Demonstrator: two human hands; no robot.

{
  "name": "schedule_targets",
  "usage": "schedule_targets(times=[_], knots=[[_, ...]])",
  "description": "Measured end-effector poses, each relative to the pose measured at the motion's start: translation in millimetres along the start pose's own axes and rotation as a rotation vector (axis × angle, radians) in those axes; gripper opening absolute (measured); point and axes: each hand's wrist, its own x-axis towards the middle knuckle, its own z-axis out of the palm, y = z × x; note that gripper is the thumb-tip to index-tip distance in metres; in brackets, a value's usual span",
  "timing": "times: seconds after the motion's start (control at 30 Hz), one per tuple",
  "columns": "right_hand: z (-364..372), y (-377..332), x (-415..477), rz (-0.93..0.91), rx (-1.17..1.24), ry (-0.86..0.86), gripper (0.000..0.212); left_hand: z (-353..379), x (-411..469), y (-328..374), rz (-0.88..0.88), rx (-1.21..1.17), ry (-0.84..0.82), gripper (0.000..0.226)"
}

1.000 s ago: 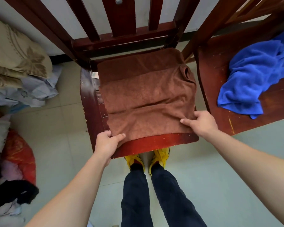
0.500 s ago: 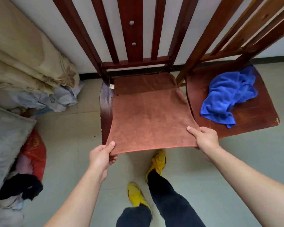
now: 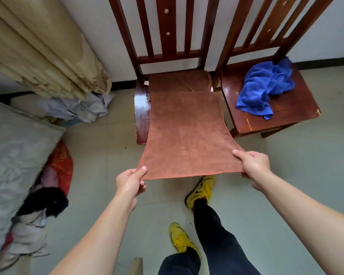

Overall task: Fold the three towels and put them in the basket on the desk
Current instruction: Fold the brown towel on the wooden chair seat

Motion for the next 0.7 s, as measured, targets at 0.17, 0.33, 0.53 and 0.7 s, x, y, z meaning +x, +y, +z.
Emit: schedule_targets(times=[0.17, 0.33, 0.53, 0.7], knots=[[-16, 41, -28, 0.056, -0.003, -0.021, 0.025, -23, -25, -44, -0.047, 0.012, 0.027, 0.012], [-18, 70, -37, 0.115, -0.011, -0.028, 0.028, -39, -37, -78, -0.113, 0.038, 0.037, 0.011], [-21, 71, -33, 0.158, 0.008, -0.036, 0.027, -36, -37, -80, -0.157, 0.038, 0.035, 0.008], [-22, 38, -6, 0.173, 0.177, -0.054, 0.022, -10, -16, -42, -0.101, -0.073, 0.041, 0.017]])
